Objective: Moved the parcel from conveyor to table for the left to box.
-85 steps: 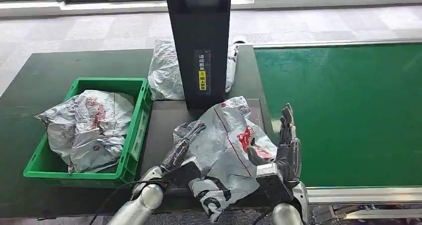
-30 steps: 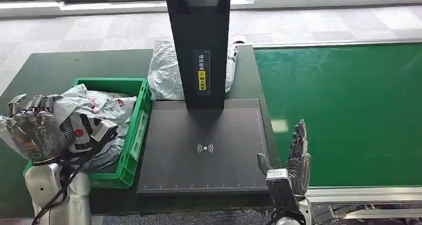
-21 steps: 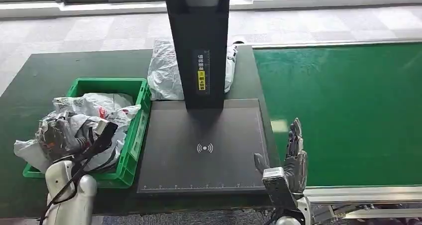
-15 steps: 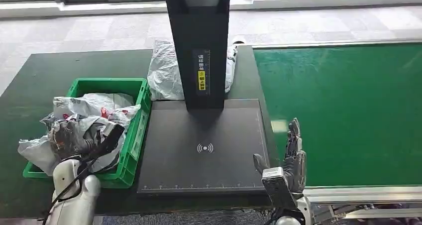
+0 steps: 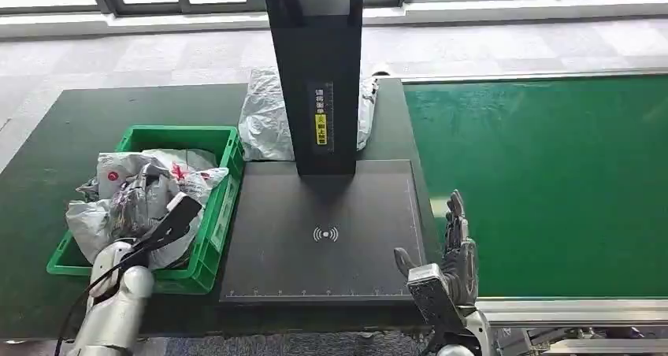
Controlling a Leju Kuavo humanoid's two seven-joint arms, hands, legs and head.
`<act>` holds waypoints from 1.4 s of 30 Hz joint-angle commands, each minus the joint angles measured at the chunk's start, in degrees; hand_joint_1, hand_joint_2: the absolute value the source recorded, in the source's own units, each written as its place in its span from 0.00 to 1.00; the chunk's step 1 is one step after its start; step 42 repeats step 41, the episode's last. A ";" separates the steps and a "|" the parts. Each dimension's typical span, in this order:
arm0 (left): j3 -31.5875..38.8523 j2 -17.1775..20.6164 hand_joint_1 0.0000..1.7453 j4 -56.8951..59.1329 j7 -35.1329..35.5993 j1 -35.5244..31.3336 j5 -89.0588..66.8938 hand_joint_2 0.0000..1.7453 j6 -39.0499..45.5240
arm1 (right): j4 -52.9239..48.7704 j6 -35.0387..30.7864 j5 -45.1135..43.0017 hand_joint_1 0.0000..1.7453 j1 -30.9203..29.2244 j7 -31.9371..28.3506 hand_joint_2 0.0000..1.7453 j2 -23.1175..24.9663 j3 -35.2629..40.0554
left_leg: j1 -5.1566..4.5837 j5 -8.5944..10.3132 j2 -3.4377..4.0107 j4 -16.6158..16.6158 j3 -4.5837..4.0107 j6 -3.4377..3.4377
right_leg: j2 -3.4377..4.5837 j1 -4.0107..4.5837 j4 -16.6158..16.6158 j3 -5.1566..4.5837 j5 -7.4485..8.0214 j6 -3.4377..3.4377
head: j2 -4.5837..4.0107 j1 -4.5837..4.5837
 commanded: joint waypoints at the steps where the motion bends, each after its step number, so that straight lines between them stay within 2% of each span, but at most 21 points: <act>1: -3.90 9.10 0.00 -19.18 -1.63 11.27 5.80 1.00 -6.60 | -2.43 2.87 -0.20 0.00 3.00 1.51 1.00 -1.55 -2.72 | 0.19 -0.03 0.29 0.01 -0.24 -0.22 | 0.61 0.19 -0.08 -0.37 0.04 -0.02 | 0.00 0.02; 2: -3.35 9.98 0.00 -21.97 -2.16 12.89 6.31 1.00 -8.20 | -2.79 3.86 -1.06 0.00 3.42 1.57 1.00 -1.56 -3.03 | 0.24 -0.05 0.53 0.01 -0.07 -0.25 | 0.82 0.21 -0.04 -0.43 0.07 -0.08 | -0.02 0.02; 5: -0.29 16.57 0.00 -31.57 -4.39 18.99 8.68 1.00 -18.46 | -2.22 7.23 -1.63 0.00 4.00 1.33 1.00 -1.68 -4.18 | 0.28 -0.12 0.69 0.05 0.16 -0.27 | 1.05 0.29 0.03 -0.70 0.07 -0.14 | 0.00 0.02; 8: 8.60 23.85 0.00 -38.73 -7.60 26.91 14.36 1.00 -29.22 | -0.83 10.49 -1.31 0.00 4.38 0.63 1.00 -1.84 -4.20 | 0.40 -0.30 0.86 0.08 0.12 -0.38 | 1.25 0.43 0.04 -0.76 0.03 -0.20 | 0.00 0.02; 10: 13.87 24.14 0.00 -40.61 -9.98 28.57 15.03 1.00 -34.72 | -0.18 11.31 -0.20 0.00 4.25 0.11 1.00 -1.78 -4.00 | 0.54 -0.53 1.43 0.11 0.18 -0.42 | 1.83 0.59 0.06 -0.83 -0.03 -0.28 | 0.00 0.02; 11: 15.77 25.15 0.00 -41.51 -10.73 29.51 15.72 1.00 -36.94 | 0.12 11.79 0.55 0.00 3.95 0.25 1.00 -1.74 -3.80 | 0.50 -0.52 1.18 0.11 0.00 -0.43 | 1.49 0.54 0.09 -0.76 -0.12 -0.25 | -0.02 0.04; 14: 21.90 28.75 0.00 -43.50 -13.07 32.28 18.90 1.00 -45.04 | 0.89 13.34 1.84 0.00 2.86 0.58 1.00 -1.60 -3.48 | 0.53 -0.72 1.22 0.08 -0.33 -0.53 | 1.41 0.55 0.04 -0.77 -0.31 -0.36 | 0.00 0.00; 16: 24.35 29.28 0.00 -43.54 -13.74 31.79 20.71 1.00 -48.23 | 0.68 14.04 1.70 0.00 2.66 0.86 1.00 -1.59 -3.73 | 0.52 -0.73 1.11 0.04 -0.31 -0.49 | 1.47 0.53 0.03 -0.72 -0.36 -0.36 | 0.00 0.00; 18: 25.08 32.54 0.00 -41.18 -15.66 29.63 24.46 1.00 -52.11 | -0.33 15.16 2.33 0.00 2.73 1.52 1.00 -2.03 -3.92 | 0.65 -0.70 1.05 0.05 -0.20 -0.50 | 1.37 0.64 -0.02 -0.73 -0.38 -0.39 | -0.02 0.02; 21: 20.54 34.52 0.00 -35.13 -15.94 22.07 26.02 1.00 -51.91 | -2.55 16.31 3.52 0.00 3.23 2.59 1.00 -2.17 -4.44 | 0.62 -0.61 0.65 0.05 0.13 -0.50 | 0.97 0.62 0.04 -0.65 -0.44 -0.37 | -0.02 0.02; 23: 18.80 34.89 0.00 -34.16 -15.50 21.19 26.01 1.00 -50.77 | -2.92 16.62 3.72 0.00 3.40 2.78 1.00 -1.99 -4.68 | 0.58 -0.45 0.19 0.02 0.06 -0.49 | 0.51 0.64 0.01 -0.62 -0.44 -0.37 | -0.02 0.02; 26: 18.69 34.45 0.00 -34.50 -15.49 21.63 27.21 1.00 -49.71 | -2.83 16.68 3.93 0.00 3.44 2.68 1.00 -1.85 -4.76 | 0.54 -0.49 0.39 -0.01 0.12 -0.48 | 0.57 0.60 0.00 -0.53 -0.45 -0.33 | -0.02 0.04; 29: 12.66 34.78 0.00 -29.42 -17.31 14.69 35.15 1.00 -48.39 | -4.70 17.05 4.83 0.00 3.41 2.56 1.00 -1.88 -4.58 | 0.55 -0.45 0.34 -0.06 -0.03 -0.47 | 0.61 0.59 -0.07 -0.44 -0.41 -0.32 | 0.00 0.02; 31: 8.48 33.61 0.00 -25.40 -17.09 8.61 37.26 1.00 -46.63 | -5.70 17.50 4.89 0.00 2.90 2.68 1.00 -1.20 -4.65 | 0.51 -0.40 0.23 -0.07 0.16 -0.48 | 0.45 0.56 -0.08 -0.51 -0.41 -0.34 | 0.00 0.02; 33: 5.34 29.16 0.00 -22.40 -16.94 3.65 38.14 1.00 -43.94 | -6.78 17.22 4.36 0.00 2.78 2.63 1.00 0.11 -5.13 | 0.49 -0.28 0.06 -0.05 0.16 -0.42 | 0.31 0.56 -0.07 -0.47 -0.36 -0.33 | 0.00 0.02; 34: 3.35 24.39 0.00 -21.57 -17.56 1.93 38.88 1.00 -41.51 | -7.79 15.77 3.79 0.00 2.85 1.36 1.00 1.23 -5.30 | 0.46 -0.16 -0.18 -0.16 0.19 -0.40 | 0.12 0.53 -0.19 -0.38 -0.31 -0.32 | 0.00 0.04; 35: 1.58 20.71 0.00 -21.64 -17.08 1.39 38.28 1.00 -38.73 | -8.39 15.25 2.96 0.00 2.78 0.80 1.00 1.83 -5.18 | 0.40 -0.26 0.09 -0.08 0.24 -0.43 | 0.31 0.49 -0.10 -0.45 -0.33 -0.32 | 0.00 0.00; 36: -1.31 16.98 0.00 -21.83 -15.99 1.42 37.69 1.00 -33.87 | -9.21 13.42 3.06 0.00 2.73 0.32 1.00 2.18 -4.62 | 0.31 -0.12 -0.12 -0.28 0.29 -0.38 | 0.16 0.39 -0.23 -0.33 -0.26 -0.29 | 0.00 0.04; 38: -3.94 16.39 0.00 -22.49 -15.11 2.11 38.72 1.00 -29.80 | -9.60 11.74 3.33 0.00 2.70 0.51 1.00 2.20 -4.24 | 0.29 -0.15 -0.10 -0.28 0.39 -0.35 | 0.17 0.34 -0.25 -0.20 -0.26 -0.27 | -0.02 0.02; 41: -7.80 5.77 0.00 -24.56 -14.02 4.38 40.63 1.00 -23.36 | -8.37 8.19 2.21 0.00 1.29 -1.02 1.00 3.09 -2.25 | 0.28 -0.17 -0.18 -0.09 0.20 -0.27 | 0.17 0.38 -0.23 -0.28 -0.22 -0.20 | -0.02 0.04; 42: -7.80 5.77 0.00 -24.56 -14.02 4.38 40.63 1.00 -23.36 | -8.37 8.19 2.21 0.00 1.29 -1.02 1.00 3.09 -2.25 | 0.28 -0.17 -0.18 -0.09 0.20 -0.27 | 0.17 0.38 -0.23 -0.28 -0.22 -0.20 | -0.02 0.04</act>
